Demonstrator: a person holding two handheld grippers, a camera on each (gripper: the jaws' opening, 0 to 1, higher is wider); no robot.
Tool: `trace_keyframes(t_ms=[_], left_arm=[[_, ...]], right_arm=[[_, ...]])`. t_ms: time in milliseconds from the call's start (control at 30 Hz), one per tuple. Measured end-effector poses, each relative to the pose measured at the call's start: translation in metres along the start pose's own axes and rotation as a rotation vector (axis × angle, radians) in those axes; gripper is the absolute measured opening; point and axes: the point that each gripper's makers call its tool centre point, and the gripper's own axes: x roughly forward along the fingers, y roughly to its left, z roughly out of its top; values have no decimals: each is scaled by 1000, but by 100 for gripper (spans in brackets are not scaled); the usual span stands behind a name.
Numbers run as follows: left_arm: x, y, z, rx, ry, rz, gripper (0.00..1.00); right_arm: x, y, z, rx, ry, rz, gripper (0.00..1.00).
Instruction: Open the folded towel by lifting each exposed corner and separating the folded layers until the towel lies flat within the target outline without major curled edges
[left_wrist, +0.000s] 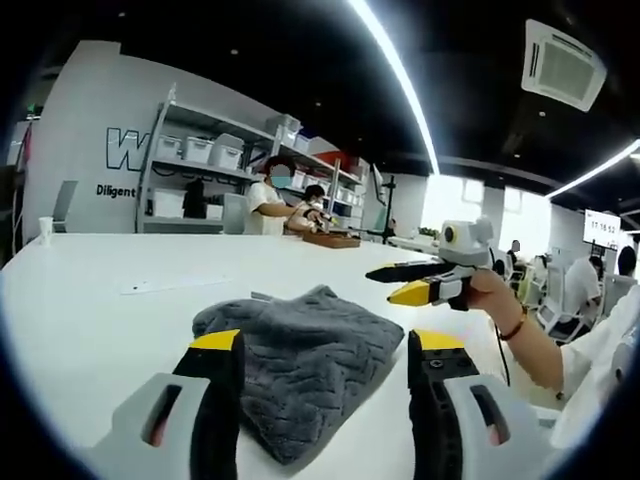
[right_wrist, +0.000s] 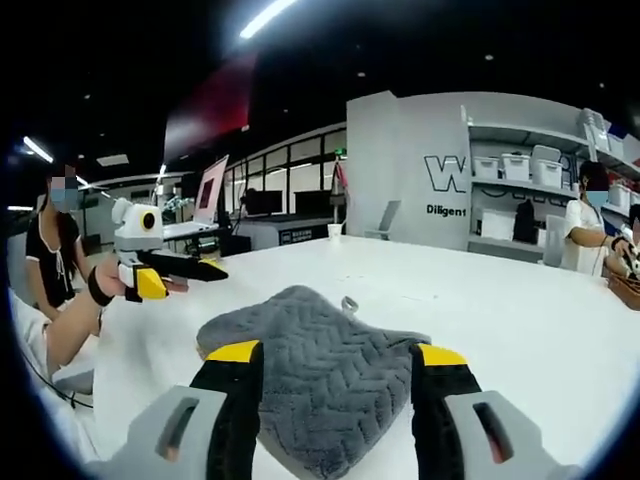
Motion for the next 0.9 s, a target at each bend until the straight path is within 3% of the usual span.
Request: trace_keyframes(t_ms=[333,467,900], left_arm=[[5,6,-2,-7,8,7,66],[5,14,-4,1,26,38,66],[8,23,-6,-13,40,59,65]], right_arm=[[2,-1,4,1,-3,2,57],[2,2,7,14,-19,22,58],[8,-8,5,24,-9,-6,57]])
